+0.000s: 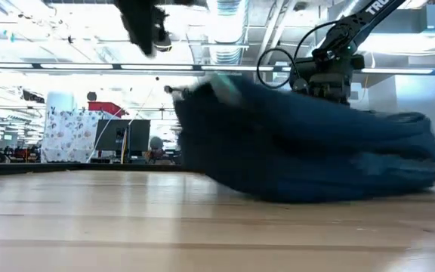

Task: Unpack backpack
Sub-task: Close the backpack

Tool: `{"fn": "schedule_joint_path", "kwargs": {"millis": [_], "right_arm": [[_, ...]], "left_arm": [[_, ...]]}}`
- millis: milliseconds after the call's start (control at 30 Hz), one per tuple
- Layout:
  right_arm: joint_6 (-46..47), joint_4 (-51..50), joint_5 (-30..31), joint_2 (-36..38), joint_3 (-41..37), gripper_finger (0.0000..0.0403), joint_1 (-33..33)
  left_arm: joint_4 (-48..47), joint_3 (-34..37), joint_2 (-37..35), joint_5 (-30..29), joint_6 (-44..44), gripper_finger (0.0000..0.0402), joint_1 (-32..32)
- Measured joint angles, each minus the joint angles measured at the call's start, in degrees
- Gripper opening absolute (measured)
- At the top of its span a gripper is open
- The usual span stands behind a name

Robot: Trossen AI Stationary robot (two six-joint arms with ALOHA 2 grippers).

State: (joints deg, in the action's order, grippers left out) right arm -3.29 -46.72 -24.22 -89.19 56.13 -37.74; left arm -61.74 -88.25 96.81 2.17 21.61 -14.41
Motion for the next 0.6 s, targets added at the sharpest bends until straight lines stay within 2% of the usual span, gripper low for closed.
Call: {"fn": "schedule_joint_path", "kwargs": {"millis": [67, 133, 267, 400, 600], "right_arm": [[1.7, 2.7, 1.4, 0.0, -0.1, 0.0, -0.1], [2.3, 4.0, 0.2, 0.0, 0.1, 0.0001, 0.2], [3.1, 3.0, -3.7, 0.1, 0.1, 0.0015, 1.8], [3.0, 2.4, -7.9, 2.1, 2.4, 0.0049, 3.3], [-0.7, 2.1, -8.4, 7.6, 7.6, 0.0099, 6.0]], "left_arm": [[4.5, 1.6, 0.6, 2.9, -0.7, 0.0001, -2.1], [3.4, 3.7, 0.9, 2.4, -1.7, 0.0001, -2.4], [1.2, 3.7, 0.5, -1.9, -2.0, 0.0001, -2.0], [0.3, 3.8, 0.4, -5.1, -1.6, 0.0001, -2.1], [3.8, 4.1, 0.4, -11.6, 6.9, 0.0001, -3.0]]}}
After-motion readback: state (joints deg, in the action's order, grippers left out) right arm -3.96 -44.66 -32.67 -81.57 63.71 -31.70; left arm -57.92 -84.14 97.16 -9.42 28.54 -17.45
